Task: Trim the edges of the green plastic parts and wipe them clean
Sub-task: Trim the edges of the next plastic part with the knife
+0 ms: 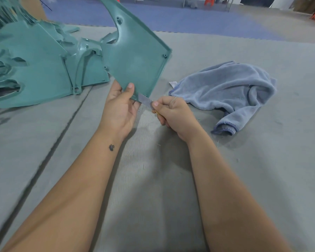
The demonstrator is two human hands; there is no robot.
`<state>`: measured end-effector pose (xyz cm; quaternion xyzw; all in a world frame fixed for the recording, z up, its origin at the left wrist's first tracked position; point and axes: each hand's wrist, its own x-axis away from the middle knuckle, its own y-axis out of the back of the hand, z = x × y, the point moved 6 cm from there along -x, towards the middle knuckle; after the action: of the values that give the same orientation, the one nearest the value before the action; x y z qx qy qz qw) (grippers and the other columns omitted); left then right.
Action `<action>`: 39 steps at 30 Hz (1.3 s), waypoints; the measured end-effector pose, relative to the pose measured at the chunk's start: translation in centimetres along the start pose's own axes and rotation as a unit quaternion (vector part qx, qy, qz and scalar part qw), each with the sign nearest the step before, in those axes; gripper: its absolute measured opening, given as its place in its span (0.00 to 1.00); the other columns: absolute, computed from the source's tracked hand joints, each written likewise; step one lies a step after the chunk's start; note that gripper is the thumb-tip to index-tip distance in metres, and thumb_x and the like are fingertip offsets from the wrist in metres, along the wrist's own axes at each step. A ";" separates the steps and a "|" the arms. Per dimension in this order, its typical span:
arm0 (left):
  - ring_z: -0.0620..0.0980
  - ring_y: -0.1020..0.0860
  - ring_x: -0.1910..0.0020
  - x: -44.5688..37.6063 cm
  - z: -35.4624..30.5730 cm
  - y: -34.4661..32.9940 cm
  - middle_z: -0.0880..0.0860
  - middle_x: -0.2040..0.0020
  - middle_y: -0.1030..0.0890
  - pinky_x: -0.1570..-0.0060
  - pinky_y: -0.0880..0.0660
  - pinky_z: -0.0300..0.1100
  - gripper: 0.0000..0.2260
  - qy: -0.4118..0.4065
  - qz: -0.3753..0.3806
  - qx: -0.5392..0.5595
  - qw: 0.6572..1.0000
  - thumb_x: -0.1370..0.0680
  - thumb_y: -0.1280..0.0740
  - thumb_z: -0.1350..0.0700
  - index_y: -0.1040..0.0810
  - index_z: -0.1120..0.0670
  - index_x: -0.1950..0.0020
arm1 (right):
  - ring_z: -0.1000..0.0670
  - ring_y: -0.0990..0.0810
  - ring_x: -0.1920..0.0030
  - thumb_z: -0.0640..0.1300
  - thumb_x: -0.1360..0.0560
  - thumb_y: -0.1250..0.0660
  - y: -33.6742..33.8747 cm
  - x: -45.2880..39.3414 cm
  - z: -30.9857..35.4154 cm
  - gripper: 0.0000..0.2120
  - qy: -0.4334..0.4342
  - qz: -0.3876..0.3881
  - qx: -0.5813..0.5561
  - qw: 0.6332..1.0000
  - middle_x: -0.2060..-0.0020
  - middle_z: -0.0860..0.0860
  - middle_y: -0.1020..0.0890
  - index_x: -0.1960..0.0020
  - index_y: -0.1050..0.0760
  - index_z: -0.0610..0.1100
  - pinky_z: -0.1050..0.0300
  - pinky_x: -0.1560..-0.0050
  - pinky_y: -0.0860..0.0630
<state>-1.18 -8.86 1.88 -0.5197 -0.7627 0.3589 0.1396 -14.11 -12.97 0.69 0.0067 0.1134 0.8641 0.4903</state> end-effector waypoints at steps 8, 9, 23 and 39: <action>0.49 0.18 0.50 0.2 -0.2 0.0 0.51 0.49 0.18 0.48 0.20 0.43 0.13 0.020 -0.014 0.000 1.000 0.18 0.45 0.68 0.26 0.55 0.40 | 0.57 0.36 0.77 0.39 0.20 0.36 0.2 -0.2 -0.1 0.15 0.000 -0.032 0.025 0.999 0.80 0.54 0.32 0.66 0.27 0.45 0.61 0.70 0.37; 0.49 0.19 0.50 0.2 -0.3 0.0 0.51 0.49 0.18 0.47 0.20 0.43 0.14 0.022 -0.015 -0.007 1.000 0.18 0.45 0.68 0.27 0.56 0.39 | 0.57 0.36 0.77 0.39 0.20 0.37 0.3 -0.2 -0.1 0.15 0.000 -0.035 0.021 0.999 0.80 0.54 0.32 0.66 0.27 0.45 0.61 0.70 0.37; 0.47 0.17 0.54 0.1 -0.3 0.6 0.51 0.50 0.17 0.55 0.19 0.41 0.15 0.040 -0.035 -0.035 0.998 0.18 0.45 0.67 0.29 0.56 0.33 | 0.56 0.36 0.77 0.40 0.20 0.36 0.8 -0.2 -0.3 0.12 0.022 -0.006 -0.059 0.998 0.78 0.51 0.29 0.62 0.25 0.43 0.66 0.75 0.39; 0.48 0.16 0.60 0.6 0.6 1.4 0.51 0.57 0.14 0.65 0.19 0.41 0.11 0.125 -0.064 -0.089 0.986 0.18 0.43 0.66 0.23 0.56 0.45 | 0.54 0.37 0.76 0.43 0.18 0.39 2.9 -0.5 -1.0 0.14 -0.021 -0.133 -0.233 0.963 0.76 0.50 0.30 0.62 0.27 0.44 0.63 0.75 0.42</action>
<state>-0.81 -8.32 0.40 -0.5211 -0.7997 0.2121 0.2095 -16.45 -15.00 0.35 -0.1050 -0.1012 0.7933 0.5911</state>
